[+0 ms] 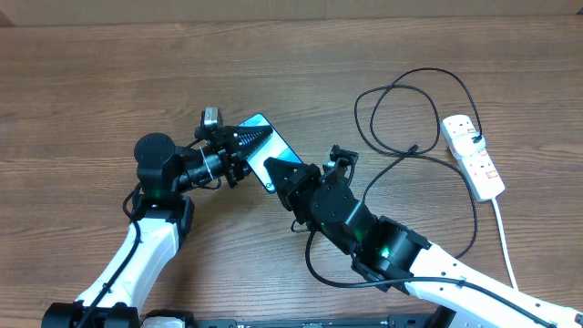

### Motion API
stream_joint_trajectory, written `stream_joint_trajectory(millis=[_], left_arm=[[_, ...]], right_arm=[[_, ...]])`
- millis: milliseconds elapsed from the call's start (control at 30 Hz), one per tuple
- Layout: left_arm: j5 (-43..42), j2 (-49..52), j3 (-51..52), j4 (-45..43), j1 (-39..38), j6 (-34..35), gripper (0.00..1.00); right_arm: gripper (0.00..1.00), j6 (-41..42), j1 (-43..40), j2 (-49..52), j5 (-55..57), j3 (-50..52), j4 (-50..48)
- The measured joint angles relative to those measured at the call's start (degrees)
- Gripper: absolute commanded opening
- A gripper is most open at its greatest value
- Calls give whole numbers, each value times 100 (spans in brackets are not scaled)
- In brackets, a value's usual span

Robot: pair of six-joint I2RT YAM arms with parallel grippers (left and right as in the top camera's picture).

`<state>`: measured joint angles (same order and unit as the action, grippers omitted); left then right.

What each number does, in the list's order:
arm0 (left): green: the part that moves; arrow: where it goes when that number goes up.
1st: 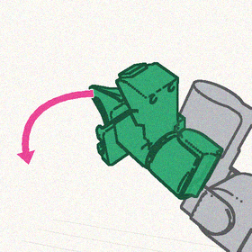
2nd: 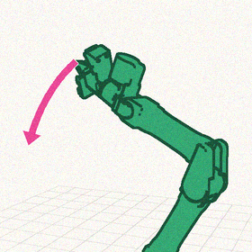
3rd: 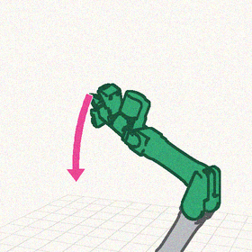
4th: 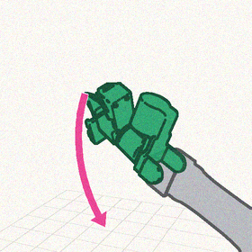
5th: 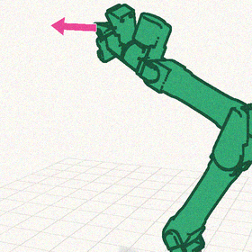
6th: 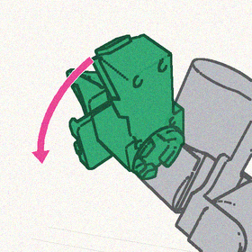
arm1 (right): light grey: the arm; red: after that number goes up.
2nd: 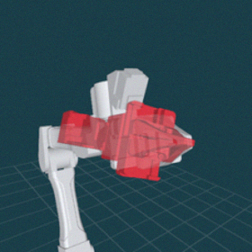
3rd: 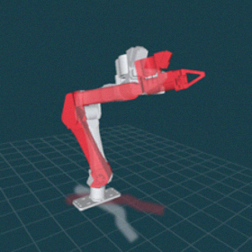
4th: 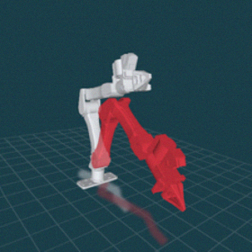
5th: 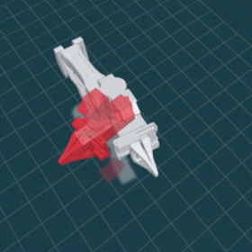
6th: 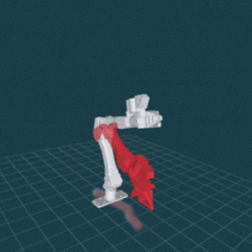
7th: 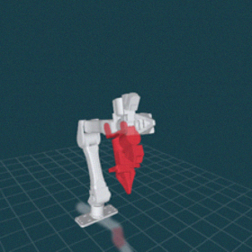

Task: Plug charger to phone and switch on socket
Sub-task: 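Open the right gripper and release the smartphone to the left gripper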

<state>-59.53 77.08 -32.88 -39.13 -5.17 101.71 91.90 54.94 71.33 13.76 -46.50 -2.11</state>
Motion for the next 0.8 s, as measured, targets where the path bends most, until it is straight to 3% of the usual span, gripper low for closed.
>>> stream_joint_trajectory(millis=[233,400,800], left_arm=[[-72,0,0,-15,-2,-7,15],[-116,9,0,-20,-11,-52,5],[-107,15,2,-24,-11,-142,5]], right_arm=[[4,-225,22,2,197,-11,-39],[5,-306,24,11,313,-22,-70],[37,-437,28,31,422,-35,192]])
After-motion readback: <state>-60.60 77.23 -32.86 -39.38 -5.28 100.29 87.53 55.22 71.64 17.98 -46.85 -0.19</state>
